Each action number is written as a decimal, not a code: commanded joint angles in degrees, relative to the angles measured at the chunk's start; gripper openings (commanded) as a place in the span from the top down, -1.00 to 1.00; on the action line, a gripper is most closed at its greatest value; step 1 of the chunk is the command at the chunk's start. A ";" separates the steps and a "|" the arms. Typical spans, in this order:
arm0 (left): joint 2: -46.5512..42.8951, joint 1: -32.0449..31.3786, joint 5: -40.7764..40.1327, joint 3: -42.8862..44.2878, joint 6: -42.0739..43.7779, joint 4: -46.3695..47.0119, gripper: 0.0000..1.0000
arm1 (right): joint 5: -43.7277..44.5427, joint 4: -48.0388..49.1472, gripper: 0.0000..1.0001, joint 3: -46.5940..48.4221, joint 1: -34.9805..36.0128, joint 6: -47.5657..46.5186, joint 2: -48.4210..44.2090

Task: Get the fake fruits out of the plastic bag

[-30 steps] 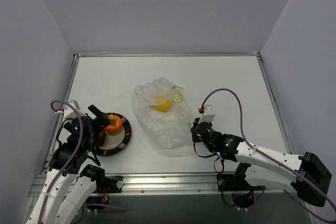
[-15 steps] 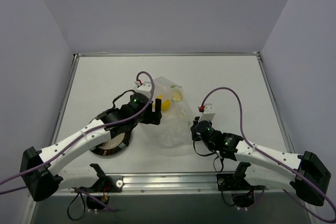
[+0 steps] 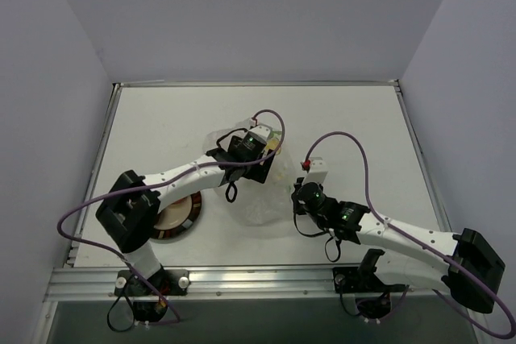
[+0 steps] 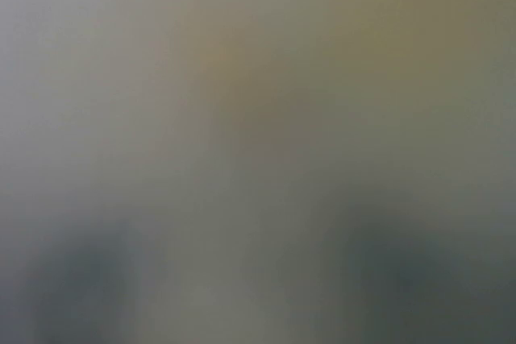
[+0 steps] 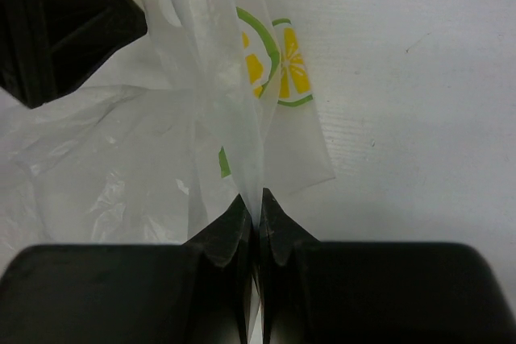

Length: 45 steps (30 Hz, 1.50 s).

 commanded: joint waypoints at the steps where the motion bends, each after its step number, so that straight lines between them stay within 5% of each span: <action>1: 0.34 2.82 0.53 4.48 3.68 6.46 -0.73 | -0.33 0.66 1.00 2.88 -0.43 -1.78 1.84; 5: 4.19 5.45 1.84 7.02 4.12 8.76 -0.94 | -1.30 0.84 1.00 3.67 -0.52 -2.30 2.54; 15: 13.78 8.36 8.00 10.28 4.56 11.65 -0.88 | -3.85 2.85 1.00 3.14 -0.60 -2.39 3.95; 18: 15.10 8.36 7.56 10.55 4.04 12.62 -0.99 | -4.29 3.38 1.00 2.88 -0.60 -2.39 3.86; 21: 15.02 8.27 7.21 9.15 3.60 14.02 -0.67 | -3.94 3.47 1.00 2.70 -0.60 -2.57 3.60; 25: 11.87 8.27 6.68 6.77 2.98 15.17 0.08 | -3.67 3.47 1.00 2.35 -0.60 -2.83 3.16; 29: 6.42 8.10 9.66 5.80 1.49 14.91 0.34 | -2.62 3.47 1.00 2.44 -0.78 -3.45 3.07; 37: -9.74 8.01 19.94 -0.70 -4.40 13.25 0.41 | -1.13 4.09 1.00 2.09 -2.27 -4.42 3.60; 45: -18.02 11.43 35.13 -3.60 -4.94 1.65 0.40 | -0.86 6.02 1.00 2.53 -3.41 -4.15 3.51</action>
